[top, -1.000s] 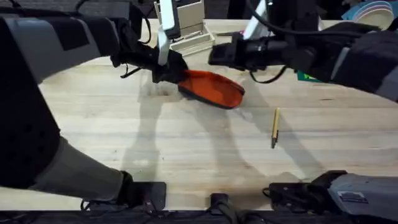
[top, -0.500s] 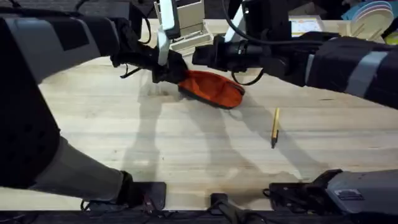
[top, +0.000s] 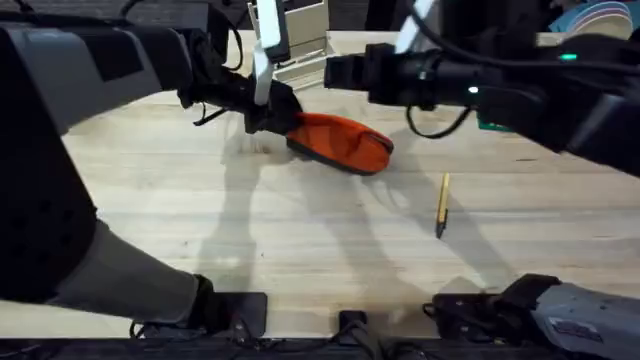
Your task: Unzip the bag, pick up the pens from the table one at a time and place them inside, then zip the bag closed.
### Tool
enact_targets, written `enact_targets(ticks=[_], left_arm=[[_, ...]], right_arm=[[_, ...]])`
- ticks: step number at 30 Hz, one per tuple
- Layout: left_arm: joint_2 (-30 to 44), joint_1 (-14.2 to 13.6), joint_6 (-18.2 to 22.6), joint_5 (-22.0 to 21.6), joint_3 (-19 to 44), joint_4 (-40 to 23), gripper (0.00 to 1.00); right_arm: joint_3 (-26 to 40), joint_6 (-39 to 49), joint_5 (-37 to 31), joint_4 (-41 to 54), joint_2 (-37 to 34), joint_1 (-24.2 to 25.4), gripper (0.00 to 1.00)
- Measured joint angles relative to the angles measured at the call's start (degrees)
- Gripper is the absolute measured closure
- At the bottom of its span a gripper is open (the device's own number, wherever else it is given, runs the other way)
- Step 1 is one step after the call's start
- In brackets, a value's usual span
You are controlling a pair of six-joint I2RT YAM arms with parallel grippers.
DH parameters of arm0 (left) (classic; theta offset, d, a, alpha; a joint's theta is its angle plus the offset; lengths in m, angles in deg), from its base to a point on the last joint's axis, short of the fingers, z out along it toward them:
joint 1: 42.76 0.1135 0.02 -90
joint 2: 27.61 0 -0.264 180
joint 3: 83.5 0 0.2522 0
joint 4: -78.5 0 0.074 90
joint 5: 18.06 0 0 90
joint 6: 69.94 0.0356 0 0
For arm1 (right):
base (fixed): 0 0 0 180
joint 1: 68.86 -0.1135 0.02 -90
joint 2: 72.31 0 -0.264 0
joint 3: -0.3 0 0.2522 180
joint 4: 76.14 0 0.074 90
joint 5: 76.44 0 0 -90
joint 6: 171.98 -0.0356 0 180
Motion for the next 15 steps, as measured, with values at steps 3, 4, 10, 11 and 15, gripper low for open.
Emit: enact_targets(ticks=[3, 4, 10, 11, 15], left_arm=[[0.0, 0.0, 0.0, 0.0, 0.0, 0.0, 0.958], [0.0, 0.0, 0.0, 0.0, 0.0, 0.0, 0.958], [0.0, 0.0, 0.0, 0.0, 0.0, 0.0, 0.958], [0.0, 0.0, 0.0, 0.0, 0.0, 0.0, 0.958], [0.0, 0.0, 0.0, 0.0, 0.0, 0.0, 0.958]], right_arm=[[0.0, 1.0, -2.5, 4.2, 3.3, 0.0, 0.033], [0.0, 1.2, -3.2, 6.0, 4.4, 0.0, 0.013], [0.0, 1.5, -8.6, 13.8, 9.4, -2.1, 0.005], [0.0, 1.6, -10.0, 14.7, 10.2, -3.0, 0.004], [0.0, 1.7, -16.5, 17.4, 13.0, -7.6, 0.005]])
